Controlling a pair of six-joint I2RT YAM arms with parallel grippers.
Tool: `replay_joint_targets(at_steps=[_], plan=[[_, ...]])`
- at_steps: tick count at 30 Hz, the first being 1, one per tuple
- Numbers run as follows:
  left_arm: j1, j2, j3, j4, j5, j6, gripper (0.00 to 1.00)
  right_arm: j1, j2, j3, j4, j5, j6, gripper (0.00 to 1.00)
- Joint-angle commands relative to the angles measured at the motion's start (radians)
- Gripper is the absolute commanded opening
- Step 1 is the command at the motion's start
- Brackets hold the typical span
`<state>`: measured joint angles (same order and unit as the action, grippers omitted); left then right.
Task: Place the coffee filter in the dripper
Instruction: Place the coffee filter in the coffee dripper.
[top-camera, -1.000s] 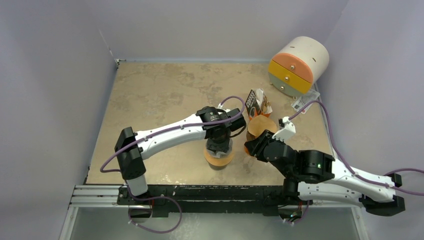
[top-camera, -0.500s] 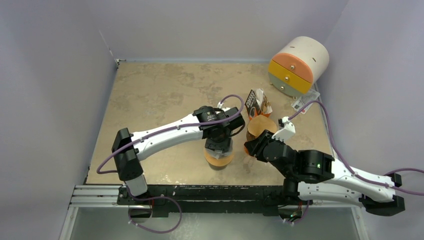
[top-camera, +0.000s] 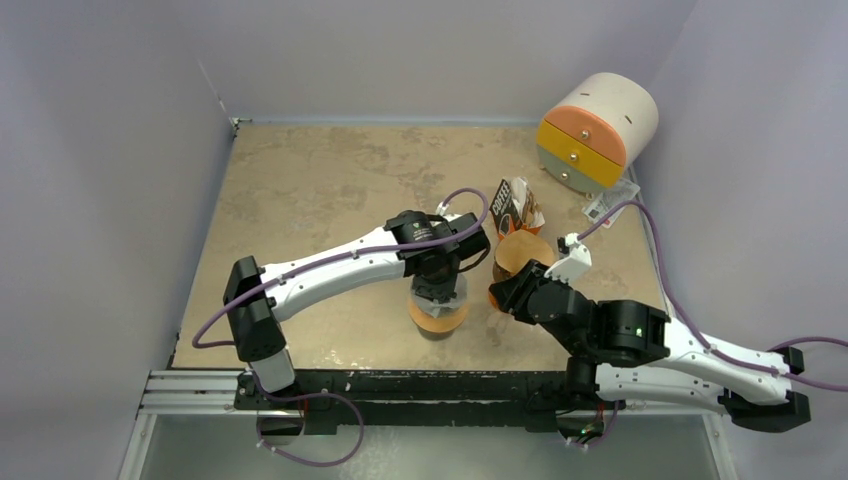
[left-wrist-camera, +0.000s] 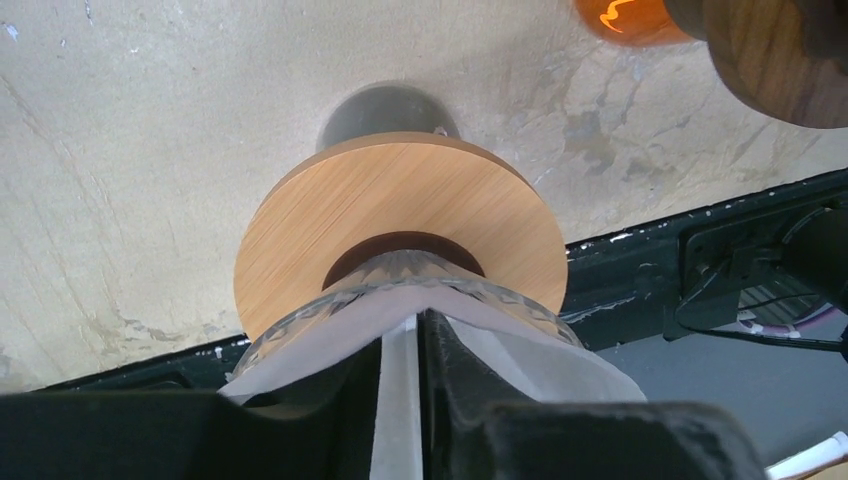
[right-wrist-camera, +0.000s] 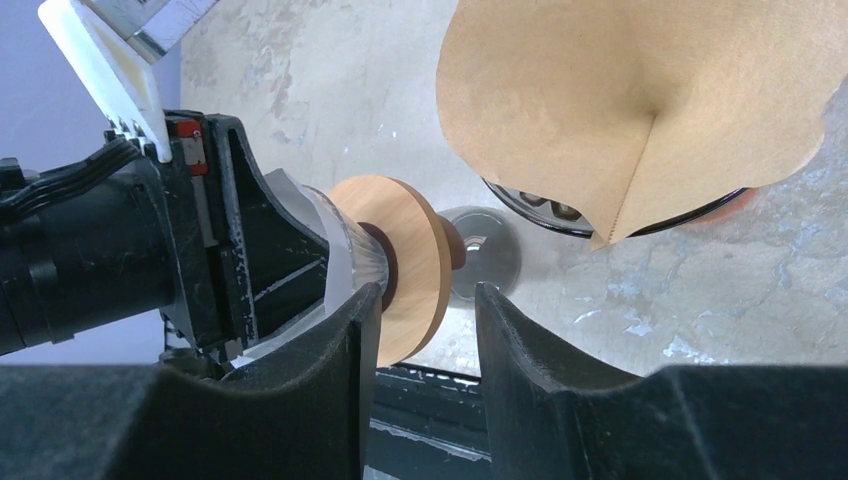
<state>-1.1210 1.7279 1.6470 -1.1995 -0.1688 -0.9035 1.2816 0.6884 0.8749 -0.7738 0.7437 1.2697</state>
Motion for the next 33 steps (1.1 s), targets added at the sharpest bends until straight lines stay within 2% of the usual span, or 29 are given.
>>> replay_joint_targets(at_steps=[1, 6, 12, 20, 29, 33], plan=[[-0.005, -0.010, 0.060, -0.017, -0.015, 0.030, 0.14, -0.004, -0.007, 0.024, -0.010, 0.049, -0.010, 0.43], [-0.005, -0.007, 0.087, -0.032, -0.020, 0.041, 0.00, -0.004, -0.003, 0.032, -0.004, 0.051, -0.022, 0.43], [-0.005, -0.023, 0.135, -0.061, -0.032, 0.072, 0.00, -0.004, 0.003, 0.052, -0.004, 0.058, -0.069, 0.43], [-0.002, -0.085, 0.184, -0.055, -0.034, 0.156, 0.00, -0.004, 0.003, 0.111, -0.030, 0.080, -0.210, 0.45], [0.001, -0.206, 0.171, 0.071, 0.013, 0.339, 0.00, -0.004, -0.001, 0.170, -0.018, 0.076, -0.491, 0.48], [0.001, -0.270, 0.145, 0.128, -0.013, 0.420, 0.00, -0.004, 0.028, 0.209, -0.023, 0.074, -0.602, 0.49]])
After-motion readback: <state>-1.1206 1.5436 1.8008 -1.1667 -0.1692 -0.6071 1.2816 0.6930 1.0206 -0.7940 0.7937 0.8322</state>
